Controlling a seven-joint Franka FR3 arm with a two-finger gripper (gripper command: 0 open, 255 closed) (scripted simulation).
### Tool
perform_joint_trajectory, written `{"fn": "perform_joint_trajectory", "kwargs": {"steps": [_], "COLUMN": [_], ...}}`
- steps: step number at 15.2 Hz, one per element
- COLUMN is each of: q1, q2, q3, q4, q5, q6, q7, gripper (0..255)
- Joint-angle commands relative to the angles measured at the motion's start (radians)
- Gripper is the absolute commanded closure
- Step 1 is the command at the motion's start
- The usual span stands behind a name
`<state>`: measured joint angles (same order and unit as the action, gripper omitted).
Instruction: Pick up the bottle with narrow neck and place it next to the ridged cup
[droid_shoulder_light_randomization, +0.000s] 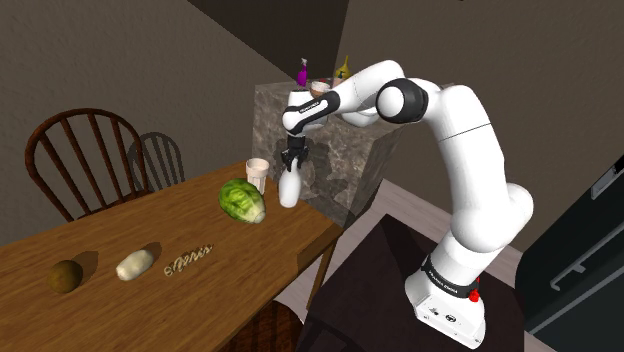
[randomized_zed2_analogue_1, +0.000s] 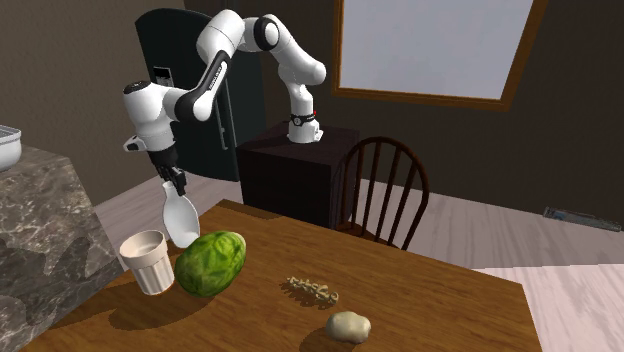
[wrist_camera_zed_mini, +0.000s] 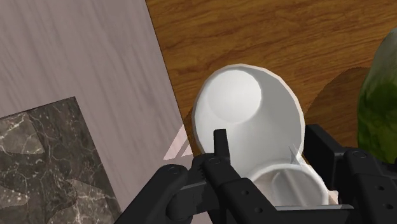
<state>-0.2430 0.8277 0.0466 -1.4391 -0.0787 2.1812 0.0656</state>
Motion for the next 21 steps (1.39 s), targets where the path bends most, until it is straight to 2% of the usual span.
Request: {"fn": "perform_joint_trajectory", "kwargs": {"steps": [1, 5, 6, 11, 15, 21], "q1": [0.0, 0.0, 0.0, 0.0, 0.001, 0.001], "q2": [0.001, 0.001, 0.001, 0.001, -0.064, -0.064], "q3": [0.0, 0.0, 0.0, 0.0, 0.004, 0.004], "q4": [0.001, 0.001, 0.0, 0.001, 0.023, 0.023], "q5": [0.0, 0.0, 0.0, 0.0, 0.004, 0.004], "q6": [0.002, 0.002, 0.002, 0.002, -0.086, -0.086], "q7": [0.0, 0.0, 0.0, 0.0, -0.003, -0.003], "gripper": [255, 255, 0, 0, 0, 0]}}
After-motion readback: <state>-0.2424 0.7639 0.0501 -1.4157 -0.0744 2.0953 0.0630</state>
